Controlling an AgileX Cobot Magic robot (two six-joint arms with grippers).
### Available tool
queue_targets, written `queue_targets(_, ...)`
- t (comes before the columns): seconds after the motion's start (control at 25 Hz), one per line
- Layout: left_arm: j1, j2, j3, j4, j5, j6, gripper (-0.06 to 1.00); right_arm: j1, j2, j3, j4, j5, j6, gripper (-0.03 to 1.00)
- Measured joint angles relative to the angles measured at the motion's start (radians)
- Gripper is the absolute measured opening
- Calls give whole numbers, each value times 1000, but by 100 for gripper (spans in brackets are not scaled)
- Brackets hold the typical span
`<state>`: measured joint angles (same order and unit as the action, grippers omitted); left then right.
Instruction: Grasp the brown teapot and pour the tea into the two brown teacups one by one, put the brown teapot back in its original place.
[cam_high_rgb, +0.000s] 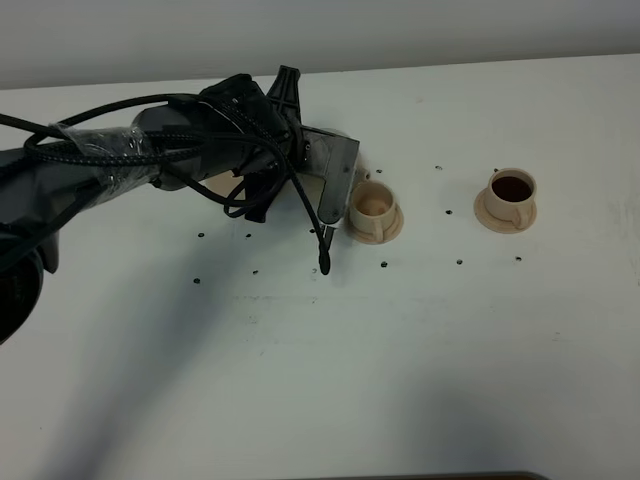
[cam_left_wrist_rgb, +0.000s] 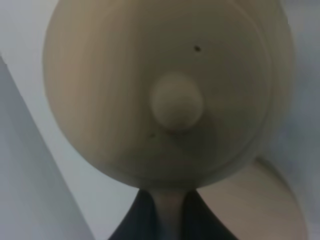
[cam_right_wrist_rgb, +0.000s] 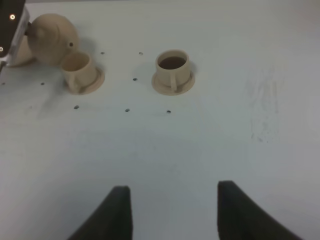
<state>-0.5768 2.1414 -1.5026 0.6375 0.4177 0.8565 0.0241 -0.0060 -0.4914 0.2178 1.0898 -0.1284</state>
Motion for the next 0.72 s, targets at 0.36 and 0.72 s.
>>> queue_targets(0.36, -6, 0, 1, 117, 21, 0, 12, 0, 0, 0, 0, 0, 0, 41)
queue_targets(0.72, -10, 0, 1, 240, 17, 0, 12, 0, 0, 0, 0, 0, 0, 41)
